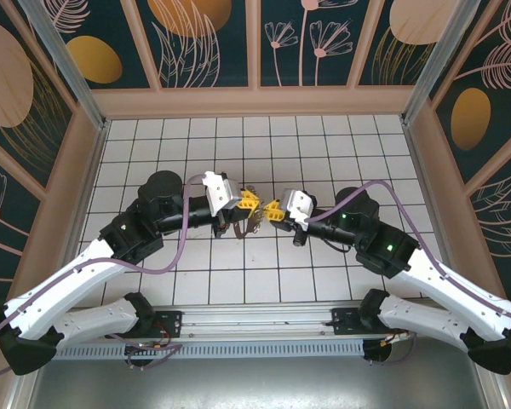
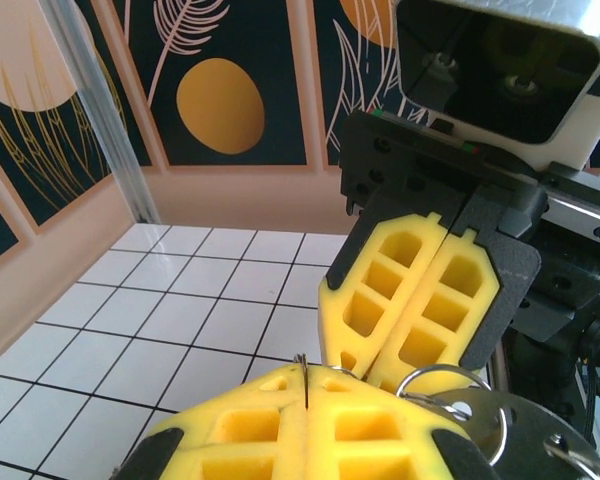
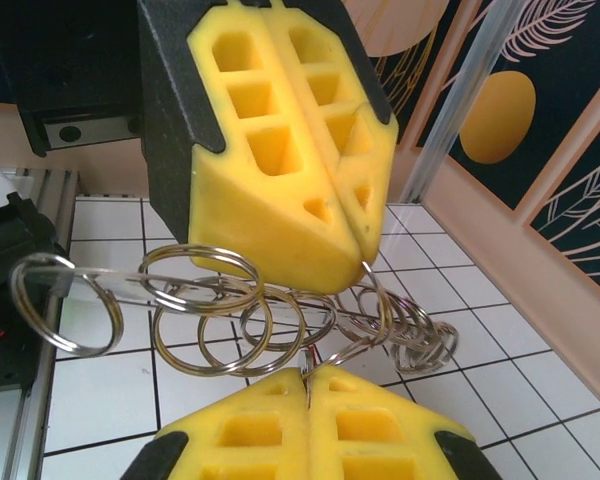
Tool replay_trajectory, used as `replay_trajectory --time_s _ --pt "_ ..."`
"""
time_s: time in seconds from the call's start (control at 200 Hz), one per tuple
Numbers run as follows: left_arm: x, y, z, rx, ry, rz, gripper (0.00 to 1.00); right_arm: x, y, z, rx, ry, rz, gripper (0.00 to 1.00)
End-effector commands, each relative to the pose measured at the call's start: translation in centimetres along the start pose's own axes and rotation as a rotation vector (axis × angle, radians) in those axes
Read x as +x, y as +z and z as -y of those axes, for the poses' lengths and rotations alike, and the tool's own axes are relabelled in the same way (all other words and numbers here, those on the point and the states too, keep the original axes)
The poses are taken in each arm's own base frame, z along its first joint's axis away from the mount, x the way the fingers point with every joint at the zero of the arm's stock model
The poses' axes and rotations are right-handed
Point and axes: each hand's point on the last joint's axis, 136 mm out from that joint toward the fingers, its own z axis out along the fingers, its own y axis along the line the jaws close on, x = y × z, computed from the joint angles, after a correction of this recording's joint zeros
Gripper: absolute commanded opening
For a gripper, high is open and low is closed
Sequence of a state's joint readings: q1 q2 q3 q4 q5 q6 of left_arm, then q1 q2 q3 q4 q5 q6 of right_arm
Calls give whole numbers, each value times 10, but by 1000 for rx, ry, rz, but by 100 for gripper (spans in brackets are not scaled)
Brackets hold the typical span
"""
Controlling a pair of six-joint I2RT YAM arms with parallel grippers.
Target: Put the keys on the keyring
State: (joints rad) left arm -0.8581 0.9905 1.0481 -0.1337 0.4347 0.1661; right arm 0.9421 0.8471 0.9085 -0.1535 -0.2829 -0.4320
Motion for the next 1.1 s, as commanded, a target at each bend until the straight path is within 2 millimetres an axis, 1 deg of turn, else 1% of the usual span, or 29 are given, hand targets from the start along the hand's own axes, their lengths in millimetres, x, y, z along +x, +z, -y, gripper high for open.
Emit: replay_trajectory --time_s 0.0,0.145,0.225,0.33,0.4,0.5,0.566,0.706,0.806,0.901,0.996,1.096 --pt "-19 -4 6 28 14 79 0 -6 4 -1 -21 -4 27 0" --pt "-17 -2 5 24 8 81 0 -10 5 -10 -75 -6 49 0" --pt "-16 -2 4 21 9 79 0 -7 6 -10 -72 -3 40 1" --pt "-16 -1 3 18 11 75 0 -6 3 -6 -46 -1 34 11" --pt "-17 -1 3 18 15 75 0 -9 -2 -3 -19 2 50 21" --pt "-19 -2 3 18 18 76 0 -11 -11 7 53 14 62 28" --pt "-20 -4 5 25 22 82 0 -12 -18 11 91 24 71 30" --pt "-23 -6 9 44 25 94 0 -15 -30 9 99 47 101 31" --pt "-24 -7 12 54 28 99 0 -24 -38 9 108 53 145 31" --pt "-23 -8 13 60 26 100 0 -36 -43 15 137 50 192 29" --pt "-23 -8 13 61 24 101 0 -45 -42 20 137 57 225 28" --pt "-23 -9 14 64 22 100 0 -45 -33 24 105 83 216 23"
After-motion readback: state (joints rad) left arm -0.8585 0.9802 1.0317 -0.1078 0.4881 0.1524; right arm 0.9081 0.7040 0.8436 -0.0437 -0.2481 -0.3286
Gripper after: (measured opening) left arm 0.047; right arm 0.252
